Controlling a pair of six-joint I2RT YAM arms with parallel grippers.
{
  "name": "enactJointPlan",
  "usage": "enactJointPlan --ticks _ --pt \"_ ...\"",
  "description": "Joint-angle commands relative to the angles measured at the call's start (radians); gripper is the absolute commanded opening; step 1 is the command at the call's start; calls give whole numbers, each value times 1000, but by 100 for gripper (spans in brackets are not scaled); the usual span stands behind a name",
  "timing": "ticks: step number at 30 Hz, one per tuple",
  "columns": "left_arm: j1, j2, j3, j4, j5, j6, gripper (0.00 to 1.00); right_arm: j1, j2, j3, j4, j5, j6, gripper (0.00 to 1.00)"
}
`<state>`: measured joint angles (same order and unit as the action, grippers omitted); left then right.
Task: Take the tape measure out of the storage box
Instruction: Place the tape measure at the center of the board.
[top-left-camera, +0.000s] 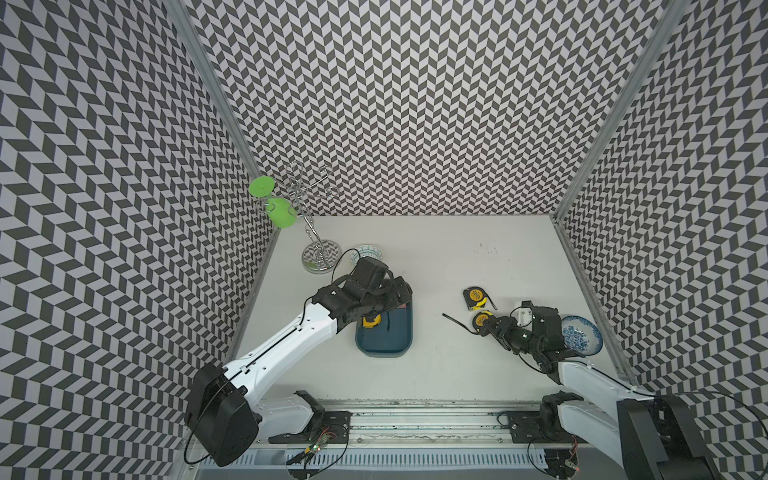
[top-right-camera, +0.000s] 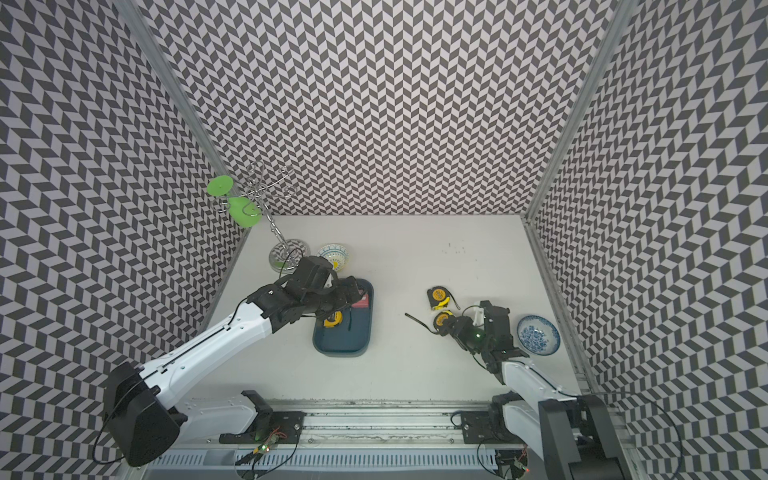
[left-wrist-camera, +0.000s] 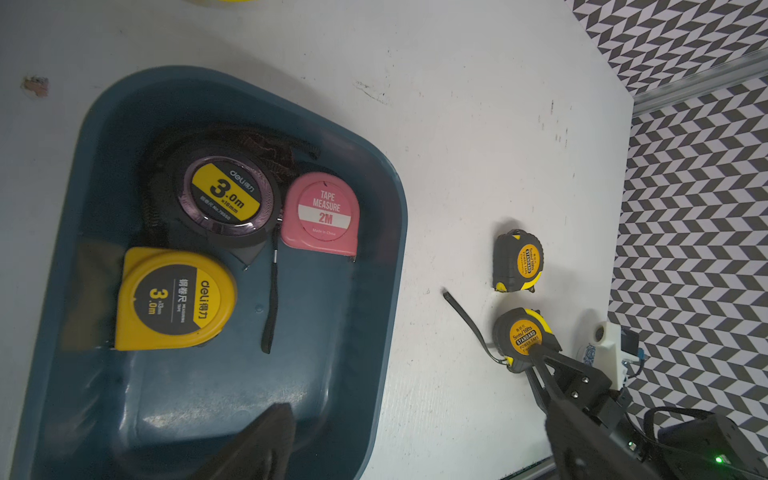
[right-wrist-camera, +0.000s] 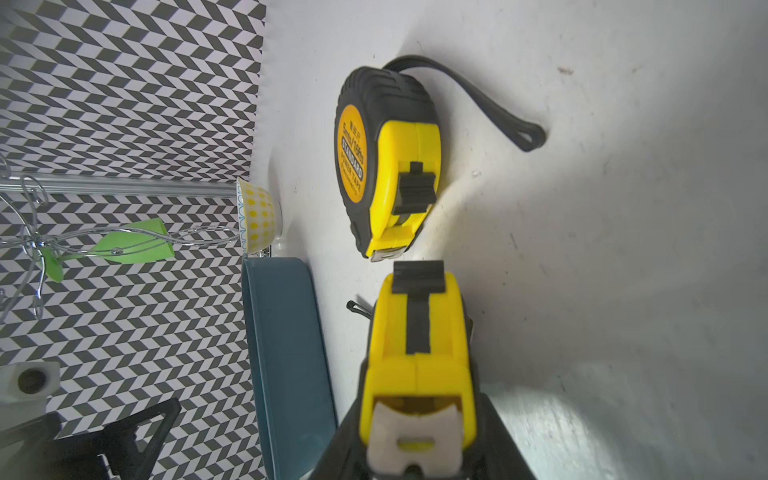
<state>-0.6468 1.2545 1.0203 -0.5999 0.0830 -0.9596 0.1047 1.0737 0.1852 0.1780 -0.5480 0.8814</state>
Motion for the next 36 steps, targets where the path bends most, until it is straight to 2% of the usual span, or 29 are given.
enactJointPlan --ticks 1,4,7,13,17,27,36 --pt "6 -23 -24 5 0 10 100 -1 -1 -21 -49 -4 -26 49" --pt "6 -33 -33 5 -4 5 100 0 -17 -9 -91 10 -46 59" --pt "6 -40 -35 0 -8 5 100 -1 -35 9 -143 17 -59 61" --pt "6 -37 -39 -13 -18 9 100 -1 -74 28 -252 30 -104 78" --pt "6 -25 -37 -40 -41 25 100 0 -101 27 -297 32 -122 85" --pt "6 112 30 -178 -124 172 100 0 -168 115 -427 27 -161 97" --pt "6 223 65 -202 -210 280 100 1 -212 174 -527 7 -179 100"
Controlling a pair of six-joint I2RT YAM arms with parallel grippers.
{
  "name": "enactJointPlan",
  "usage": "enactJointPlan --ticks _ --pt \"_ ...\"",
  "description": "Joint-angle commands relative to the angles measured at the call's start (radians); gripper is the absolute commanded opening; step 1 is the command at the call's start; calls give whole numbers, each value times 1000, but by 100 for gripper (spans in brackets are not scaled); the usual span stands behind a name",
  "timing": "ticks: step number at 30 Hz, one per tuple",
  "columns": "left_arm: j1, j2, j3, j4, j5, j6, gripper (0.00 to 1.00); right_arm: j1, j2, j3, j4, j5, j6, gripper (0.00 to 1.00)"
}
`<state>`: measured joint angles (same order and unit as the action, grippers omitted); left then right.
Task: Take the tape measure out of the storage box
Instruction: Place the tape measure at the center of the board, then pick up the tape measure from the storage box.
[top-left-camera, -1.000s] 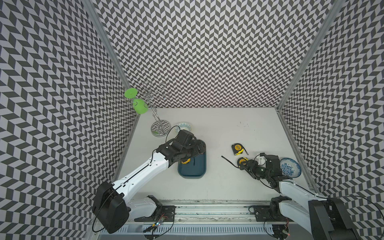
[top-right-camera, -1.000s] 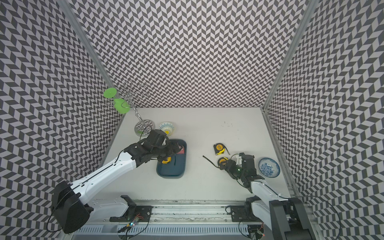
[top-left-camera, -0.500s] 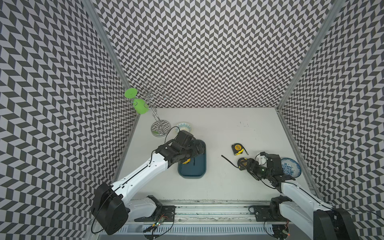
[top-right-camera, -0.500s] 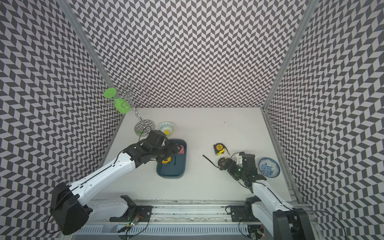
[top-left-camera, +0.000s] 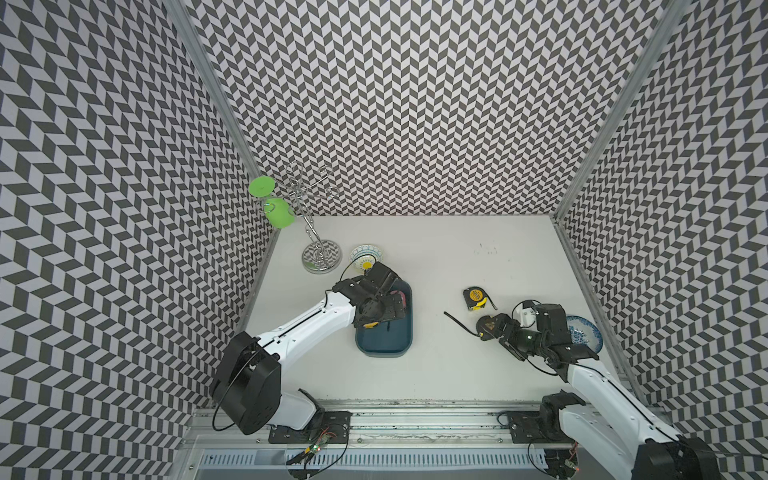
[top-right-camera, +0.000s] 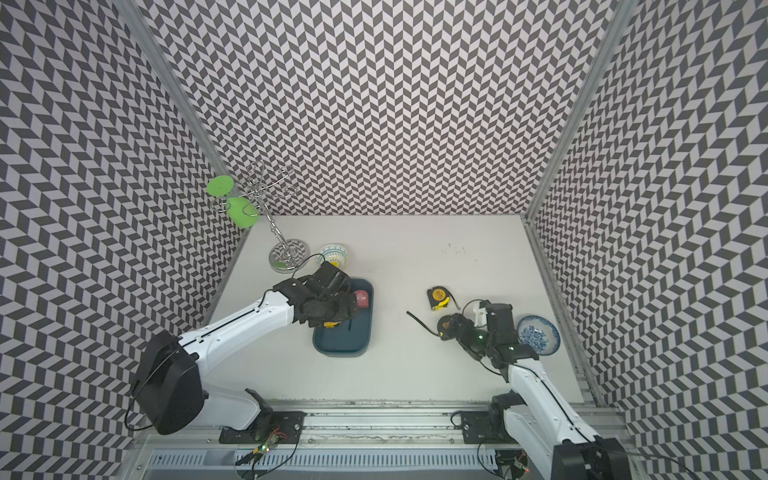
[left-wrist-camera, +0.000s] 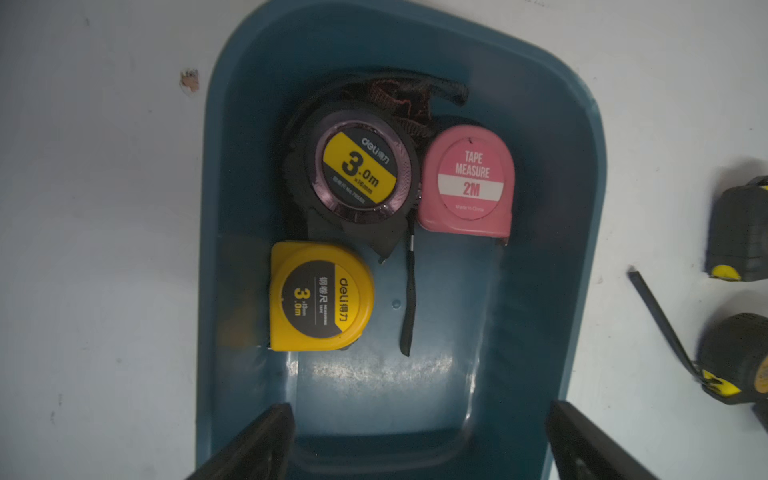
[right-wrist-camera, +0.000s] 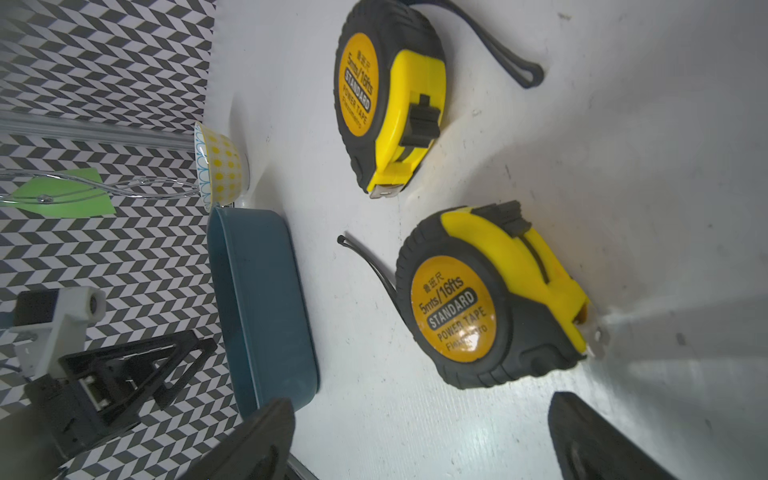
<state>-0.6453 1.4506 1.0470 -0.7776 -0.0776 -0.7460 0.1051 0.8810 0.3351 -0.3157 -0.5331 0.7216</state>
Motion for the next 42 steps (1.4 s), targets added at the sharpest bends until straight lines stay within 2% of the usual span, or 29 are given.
enactJointPlan --ticks 1,14,24,34,42 --pt "4 40 42 -25 -52 74 100 1 -25 28 -41 -10 -19 99" --pt "-39 186 58 6 -128 131 100 0 -86 82 -105 -27 -1 100" --pt "-74 250 61 44 -95 123 100 0 -79 97 -94 -18 12 100" --pt "-113 278 102 51 -68 106 100 0 -59 104 -84 -17 10 99" --pt "-114 226 107 -1 -116 54 100 0 -40 111 -73 -37 -6 100"
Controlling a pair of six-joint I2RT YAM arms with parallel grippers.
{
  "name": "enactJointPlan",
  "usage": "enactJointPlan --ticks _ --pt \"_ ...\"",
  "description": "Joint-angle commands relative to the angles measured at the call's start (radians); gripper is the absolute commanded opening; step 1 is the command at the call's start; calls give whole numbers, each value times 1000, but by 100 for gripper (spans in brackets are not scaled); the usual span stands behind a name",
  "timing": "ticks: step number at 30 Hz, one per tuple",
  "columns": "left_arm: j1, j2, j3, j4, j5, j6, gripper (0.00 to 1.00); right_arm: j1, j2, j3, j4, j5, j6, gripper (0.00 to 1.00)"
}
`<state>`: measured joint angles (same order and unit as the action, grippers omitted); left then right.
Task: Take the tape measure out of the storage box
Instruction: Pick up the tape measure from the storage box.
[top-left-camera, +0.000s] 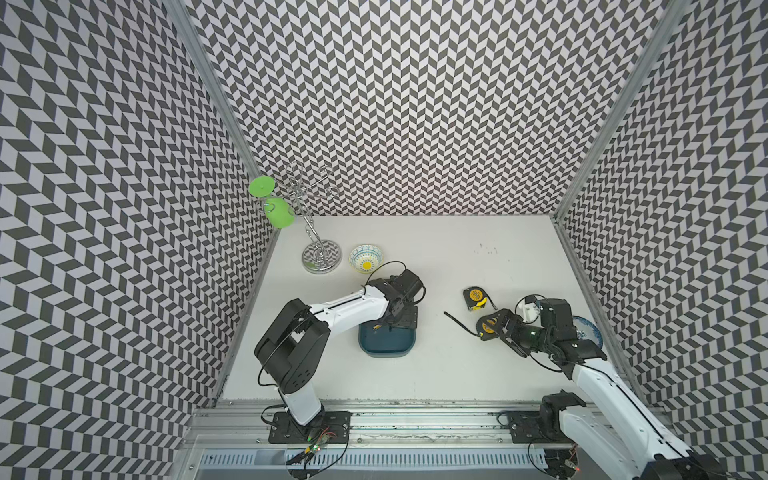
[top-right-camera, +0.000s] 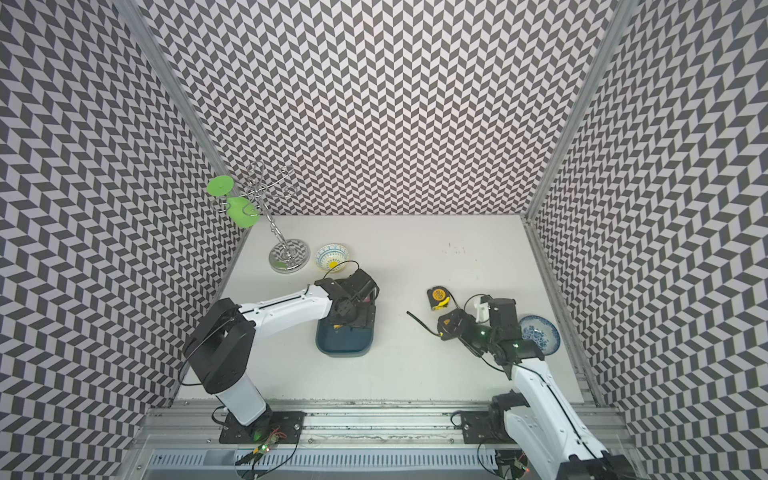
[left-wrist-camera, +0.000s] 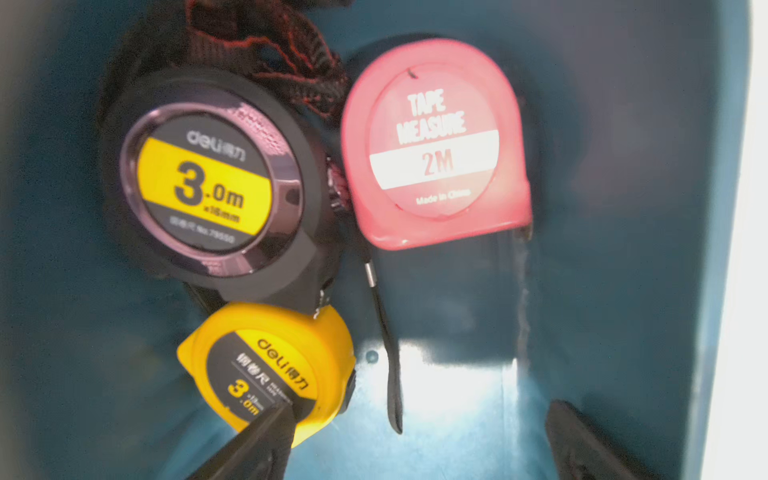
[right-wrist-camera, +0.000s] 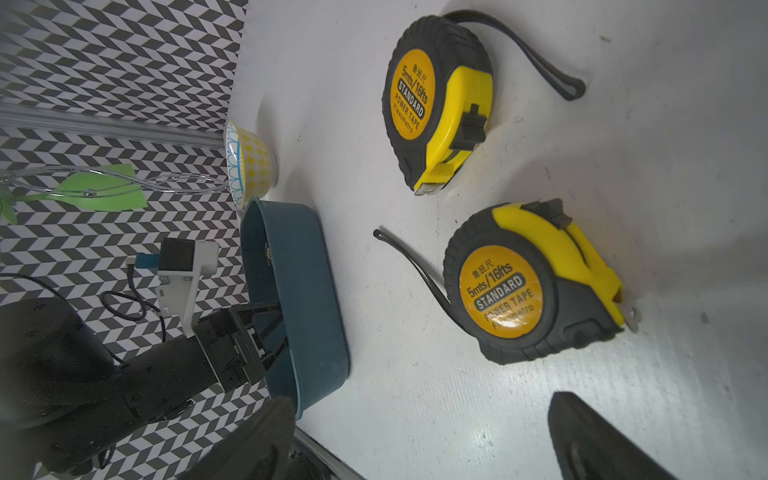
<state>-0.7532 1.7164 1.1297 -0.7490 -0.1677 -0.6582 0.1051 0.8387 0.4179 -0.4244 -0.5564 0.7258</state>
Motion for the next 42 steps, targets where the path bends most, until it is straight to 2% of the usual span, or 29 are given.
enactJointPlan --ticks 1,13,21,28,42 --pt "-4 -50 25 -42 -33 -44 100 1 3 28 37 -18 -12 100" --pt "56 -176 -21 -59 33 -232 100 1 24 41 58 -31 -22 100" --pt "89 -132 -32 -85 57 -318 98 1 32 42 73 -31 -17 100" --pt "96 -122 -87 -45 61 -389 85 3 31 38 87 -33 -10 99" --pt "111 -95 -125 21 -5 -480 83 8 47 30 110 -33 -6 100"
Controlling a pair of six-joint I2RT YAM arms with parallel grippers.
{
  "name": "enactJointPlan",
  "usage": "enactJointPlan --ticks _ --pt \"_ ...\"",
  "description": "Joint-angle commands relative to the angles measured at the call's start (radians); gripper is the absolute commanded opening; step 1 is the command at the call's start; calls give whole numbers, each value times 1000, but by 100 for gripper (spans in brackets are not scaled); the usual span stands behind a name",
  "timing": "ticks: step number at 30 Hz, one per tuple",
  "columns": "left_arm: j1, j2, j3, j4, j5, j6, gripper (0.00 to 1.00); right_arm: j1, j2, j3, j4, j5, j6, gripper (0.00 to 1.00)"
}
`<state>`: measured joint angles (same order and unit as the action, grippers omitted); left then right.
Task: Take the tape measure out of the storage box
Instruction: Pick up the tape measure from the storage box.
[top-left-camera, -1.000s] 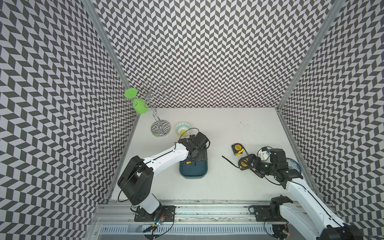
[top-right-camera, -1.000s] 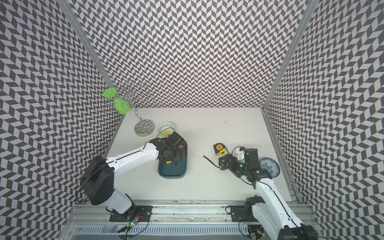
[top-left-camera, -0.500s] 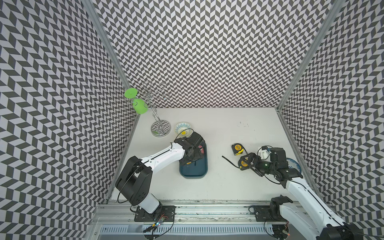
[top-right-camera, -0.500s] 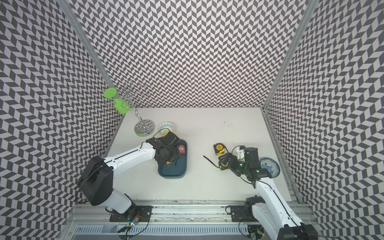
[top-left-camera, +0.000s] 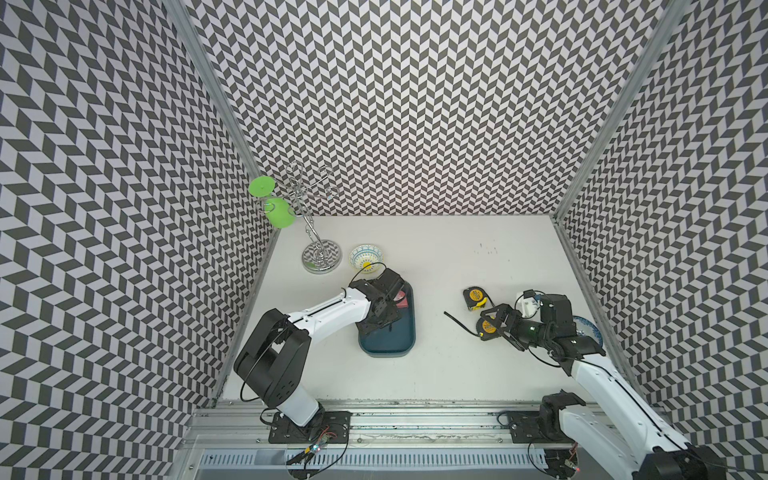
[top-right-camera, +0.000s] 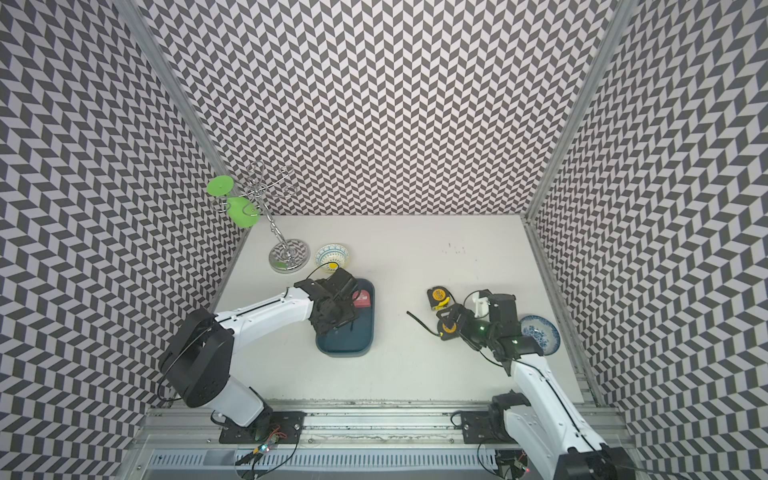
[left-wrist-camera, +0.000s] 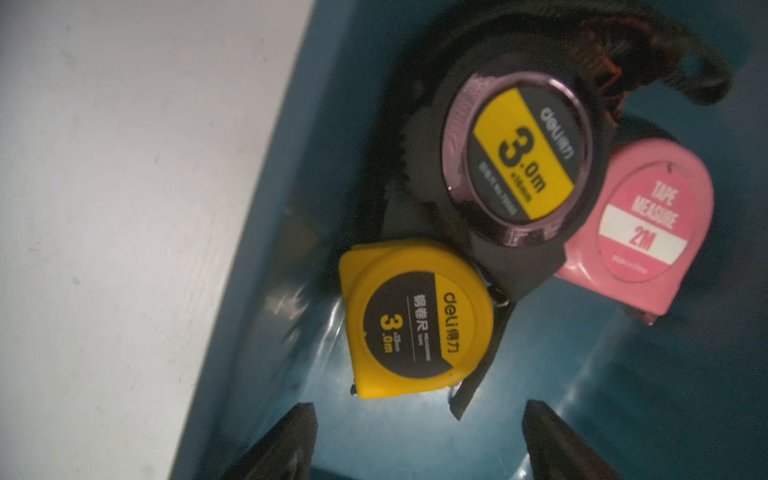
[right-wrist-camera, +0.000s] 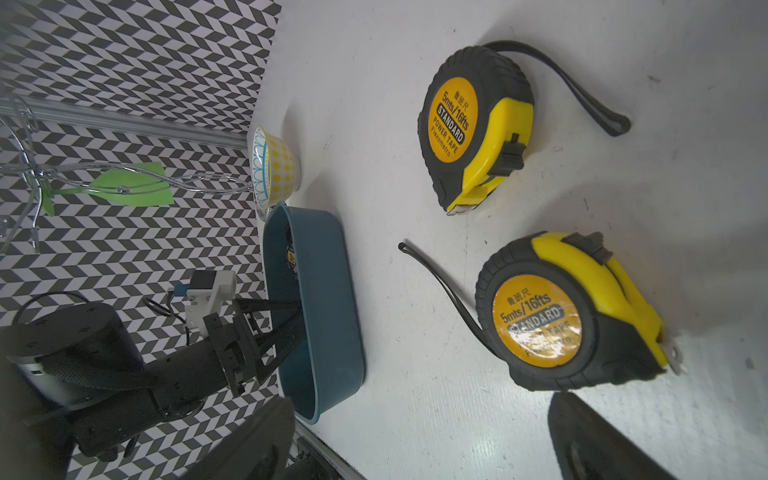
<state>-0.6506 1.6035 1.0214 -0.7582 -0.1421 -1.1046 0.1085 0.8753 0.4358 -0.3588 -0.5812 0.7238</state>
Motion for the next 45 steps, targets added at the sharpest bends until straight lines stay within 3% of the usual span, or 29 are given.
enactJointPlan --ticks 1,14,24,38,45 --pt "10 22 -20 36 -31 -37 82 5 13 14 46 -7 -7 100" --pt "39 88 -7 83 -59 -42 79 5 39 14 67 -9 -10 99" --pt "42 149 34 98 -62 -3 70 4 66 17 91 -11 -6 100" --pt "27 146 23 118 -13 16 37 4 87 17 109 -10 -1 100" --pt "-32 115 18 101 16 10 35 4 78 15 96 -11 -7 99"
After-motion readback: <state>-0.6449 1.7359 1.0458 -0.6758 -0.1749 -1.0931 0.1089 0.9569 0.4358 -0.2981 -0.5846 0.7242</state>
